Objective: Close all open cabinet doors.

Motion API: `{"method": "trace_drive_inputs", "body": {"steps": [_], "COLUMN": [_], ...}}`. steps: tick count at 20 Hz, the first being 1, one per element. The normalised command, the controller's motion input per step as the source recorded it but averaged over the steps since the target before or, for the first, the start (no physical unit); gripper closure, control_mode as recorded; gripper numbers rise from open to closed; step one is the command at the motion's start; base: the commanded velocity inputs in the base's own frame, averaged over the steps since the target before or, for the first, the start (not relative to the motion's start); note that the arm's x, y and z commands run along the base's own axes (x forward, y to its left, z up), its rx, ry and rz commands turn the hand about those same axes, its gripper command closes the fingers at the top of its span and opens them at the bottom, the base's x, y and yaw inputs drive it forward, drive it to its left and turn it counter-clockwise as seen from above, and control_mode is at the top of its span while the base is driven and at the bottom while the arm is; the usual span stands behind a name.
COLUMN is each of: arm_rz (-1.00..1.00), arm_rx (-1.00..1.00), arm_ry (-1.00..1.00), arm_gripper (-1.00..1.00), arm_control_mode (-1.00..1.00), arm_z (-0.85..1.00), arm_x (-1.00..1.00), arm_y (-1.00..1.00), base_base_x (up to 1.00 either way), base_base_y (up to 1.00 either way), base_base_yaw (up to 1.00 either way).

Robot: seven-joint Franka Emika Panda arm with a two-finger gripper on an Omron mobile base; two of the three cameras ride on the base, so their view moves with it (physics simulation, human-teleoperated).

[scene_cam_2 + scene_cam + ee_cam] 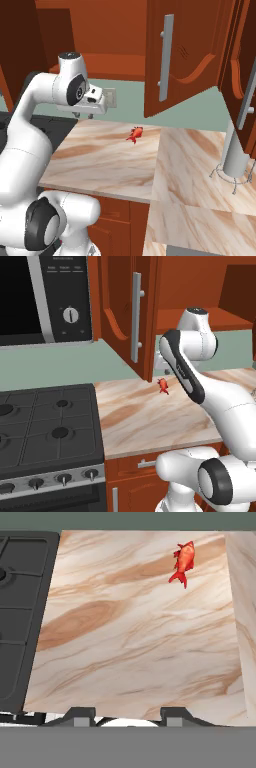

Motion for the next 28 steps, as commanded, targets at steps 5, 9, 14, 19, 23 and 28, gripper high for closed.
{"method": "trace_drive_inputs", "body": {"steps": [5,9,14,19,23,28], "arm_rz": [0.0,0.0,0.0,0.0,0.0,0.0], "arm_rx": [0.0,0.01,0.02,0.01,0.0,0.0], "arm_ry": [-0.09,-0.26,-0.46,-0.54,-0.51,-0.38], "arm_gripper": [-1.0,-1.0,-1.0,-1.0,-1.0,-1.0], "arm_control_mode": [-1.0,-1.0,-1.0,-1.0,-1.0,-1.0], "arm_z": [0.0,0.0,0.01,0.09,0.07,0.13], "arm_x": [-0.05,-0.48,-0.81,-0.77,-0.64,-0.61], "arm_y": [-0.01,-0.31,-0.56,-0.57,-0.54,-0.67], "base_base_x": [0.0,0.0,0.0,0.0,0.0,0.0], "base_base_y": [0.0,0.0,0.0,0.0,0.0,0.0], "base_base_yaw": [0.0,0.0,0.0,0.0,0.0,0.0]}}
